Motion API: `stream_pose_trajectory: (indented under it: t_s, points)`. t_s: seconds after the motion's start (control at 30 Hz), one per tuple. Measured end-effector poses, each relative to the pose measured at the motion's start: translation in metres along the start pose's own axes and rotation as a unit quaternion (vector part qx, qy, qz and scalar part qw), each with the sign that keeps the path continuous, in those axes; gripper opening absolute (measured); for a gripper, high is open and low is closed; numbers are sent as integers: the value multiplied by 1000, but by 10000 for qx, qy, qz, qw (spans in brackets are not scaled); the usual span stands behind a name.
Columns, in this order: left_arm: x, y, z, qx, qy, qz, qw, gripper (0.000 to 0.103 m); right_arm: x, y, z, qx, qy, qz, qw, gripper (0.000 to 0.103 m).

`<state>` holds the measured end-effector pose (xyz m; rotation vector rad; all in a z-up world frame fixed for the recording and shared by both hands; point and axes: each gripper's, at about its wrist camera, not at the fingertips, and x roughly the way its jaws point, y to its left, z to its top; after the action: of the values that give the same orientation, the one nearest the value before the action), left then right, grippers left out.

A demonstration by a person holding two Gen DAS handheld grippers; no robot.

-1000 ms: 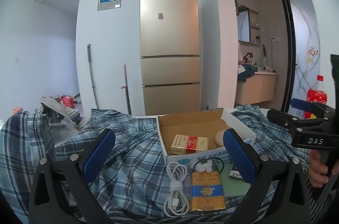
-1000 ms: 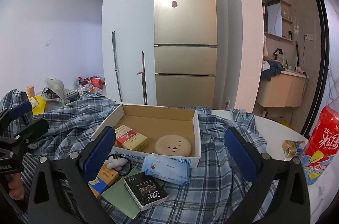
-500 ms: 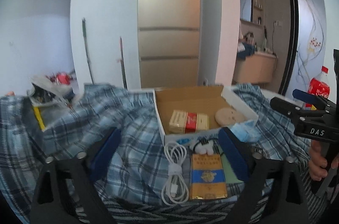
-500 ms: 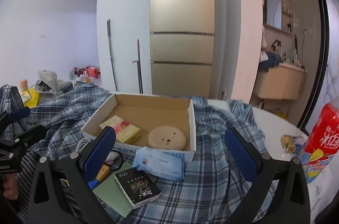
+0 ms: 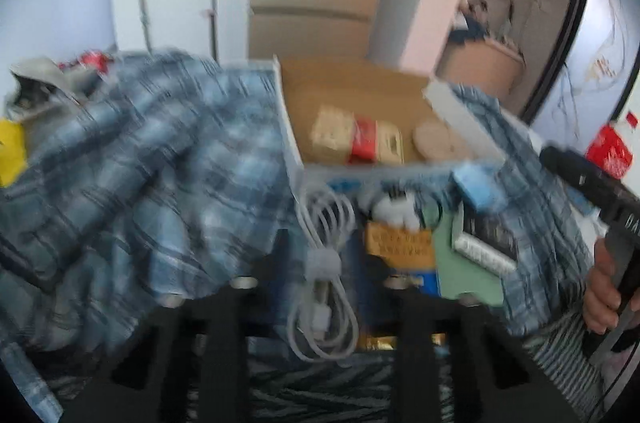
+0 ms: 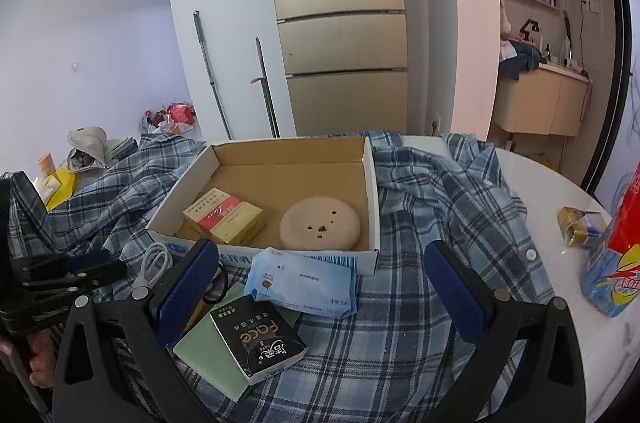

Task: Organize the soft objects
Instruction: 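Grasp the white coiled cable with the left gripper and lift it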

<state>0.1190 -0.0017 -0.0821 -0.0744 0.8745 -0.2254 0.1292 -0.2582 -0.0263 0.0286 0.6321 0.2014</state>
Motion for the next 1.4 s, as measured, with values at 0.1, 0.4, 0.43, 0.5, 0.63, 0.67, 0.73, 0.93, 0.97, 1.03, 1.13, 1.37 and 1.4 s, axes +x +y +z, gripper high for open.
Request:
stream_pose_trajectory:
  t_s: [0.1, 0.4, 0.43, 0.5, 0.63, 0.67, 0.73, 0.93, 0.97, 1.03, 1.13, 1.37, 1.4]
  points:
    - [7, -8, -2, 189, 172, 75, 9996, 18, 1, 2, -1, -34, 40, -17, 10000, 102]
    - [14, -14, -3, 366, 332, 318, 9983, 18, 4, 0, -1, 24, 115, 26, 9999, 102]
    - [14, -15, -3, 361, 362, 329, 9982, 18, 4, 0, -1, 38, 118, 32, 9999, 102]
    - [14, -13, -3, 333, 365, 311, 9983, 19, 5, 0, -1, 37, 144, 48, 9999, 102]
    - [21, -14, -3, 391, 537, 330, 9972, 26, 7, 2, -1, -8, 186, 87, 9998, 102]
    - [22, -15, -3, 417, 563, 354, 9969, 26, 7, 3, -1, -15, 184, 92, 9998, 102]
    - [24, -15, -3, 424, 611, 378, 9965, 26, 7, 3, -1, -19, 175, 90, 9998, 102]
    - [20, -8, -4, 247, 502, 249, 9981, 22, 6, 3, -1, -14, 194, 111, 9997, 102]
    - [13, -7, -4, 228, 318, 190, 9991, 22, 6, 3, -1, -13, 175, 107, 9998, 102]
    - [0, -10, -5, 307, -12, 145, 9994, 22, 5, 3, -1, -25, 132, 86, 9999, 102]
    - [-16, -18, -7, 498, -415, 135, 9978, 22, 6, 4, -1, -49, 140, 77, 9999, 102]
    - [-57, -28, -10, 718, -1458, 163, 9866, 22, 5, 6, -2, -134, 268, 237, 9993, 101]
    - [-60, -30, -9, 751, -1534, 144, 9852, 22, 6, 8, -3, -177, 352, 309, 9987, 98]
